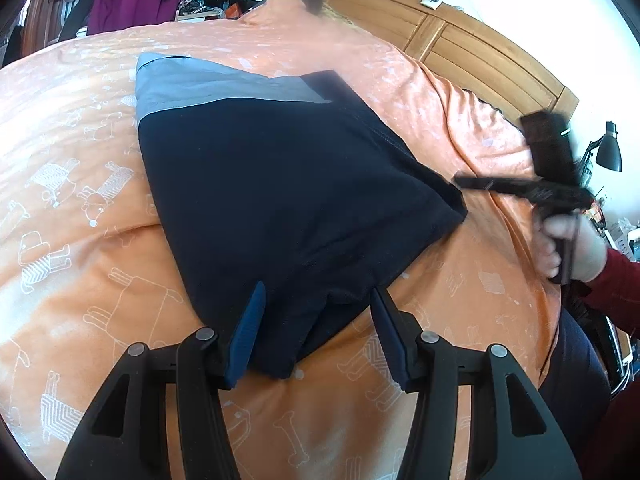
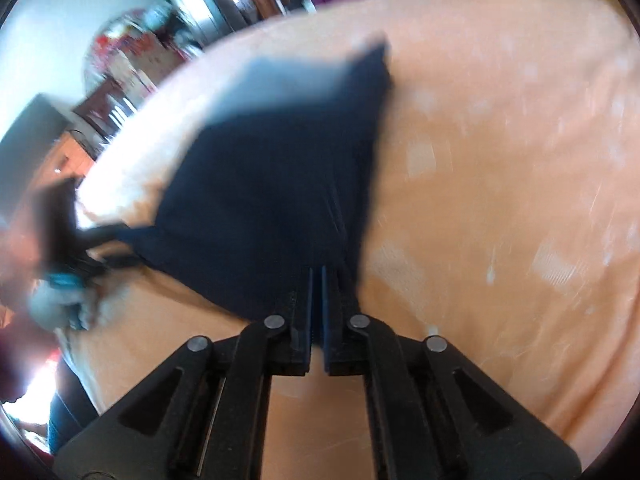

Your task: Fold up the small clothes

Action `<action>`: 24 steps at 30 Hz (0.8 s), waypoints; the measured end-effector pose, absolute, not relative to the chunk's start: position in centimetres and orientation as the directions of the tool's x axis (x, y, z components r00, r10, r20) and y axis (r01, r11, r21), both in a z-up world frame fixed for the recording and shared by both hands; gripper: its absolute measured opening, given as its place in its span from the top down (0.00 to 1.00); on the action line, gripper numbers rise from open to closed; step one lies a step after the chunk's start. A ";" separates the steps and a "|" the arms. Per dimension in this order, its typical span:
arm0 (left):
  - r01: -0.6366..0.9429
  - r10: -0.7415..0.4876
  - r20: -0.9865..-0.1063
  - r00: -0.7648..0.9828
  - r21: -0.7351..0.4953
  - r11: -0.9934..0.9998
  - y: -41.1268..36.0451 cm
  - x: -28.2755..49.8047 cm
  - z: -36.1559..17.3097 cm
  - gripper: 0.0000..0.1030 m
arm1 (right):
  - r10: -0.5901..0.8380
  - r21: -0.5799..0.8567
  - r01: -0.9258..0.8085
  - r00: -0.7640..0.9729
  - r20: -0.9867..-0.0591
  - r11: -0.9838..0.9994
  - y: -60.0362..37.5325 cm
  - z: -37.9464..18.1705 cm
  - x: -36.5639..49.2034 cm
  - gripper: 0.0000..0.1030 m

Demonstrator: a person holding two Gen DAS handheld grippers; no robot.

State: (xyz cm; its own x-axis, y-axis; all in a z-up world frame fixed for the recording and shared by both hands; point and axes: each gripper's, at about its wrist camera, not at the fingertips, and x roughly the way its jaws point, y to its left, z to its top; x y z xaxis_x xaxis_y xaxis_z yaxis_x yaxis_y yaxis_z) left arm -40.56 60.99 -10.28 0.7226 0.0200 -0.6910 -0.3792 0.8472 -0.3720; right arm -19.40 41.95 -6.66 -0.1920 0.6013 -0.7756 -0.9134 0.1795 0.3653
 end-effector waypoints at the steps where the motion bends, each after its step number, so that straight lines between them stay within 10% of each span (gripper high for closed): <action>1: -0.379 0.018 -0.690 0.724 -0.375 0.846 61.0 -40.6 -10.3 0.43 | 0.608 0.420 -0.886 -0.228 -0.761 0.194 41.6 -7.6 -18.6 1.00; 9: -0.493 0.092 -0.735 0.672 -0.352 0.796 60.4 -41.9 -8.5 0.29 | 0.641 0.405 -0.877 -0.158 -0.751 0.259 37.9 -5.2 -18.3 0.81; 14: -0.691 0.299 -0.826 0.478 -0.144 0.708 57.9 -45.8 -7.0 0.19 | 0.631 0.202 -0.948 -0.003 -0.776 0.244 36.7 -1.9 -23.2 0.13; 24: -0.828 0.389 -0.889 0.241 0.021 0.560 56.6 -47.2 -11.0 0.00 | 0.440 0.026 -0.950 0.119 -0.890 0.310 40.9 -8.4 -27.4 0.01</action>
State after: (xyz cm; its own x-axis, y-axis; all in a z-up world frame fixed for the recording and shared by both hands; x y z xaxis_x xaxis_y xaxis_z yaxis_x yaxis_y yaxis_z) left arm -47.17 56.57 -11.01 0.2405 0.3888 -0.8894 -0.8281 0.5601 0.0209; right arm -27.41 40.88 -8.36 0.1192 0.4396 -0.8902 -0.9504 0.3098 0.0258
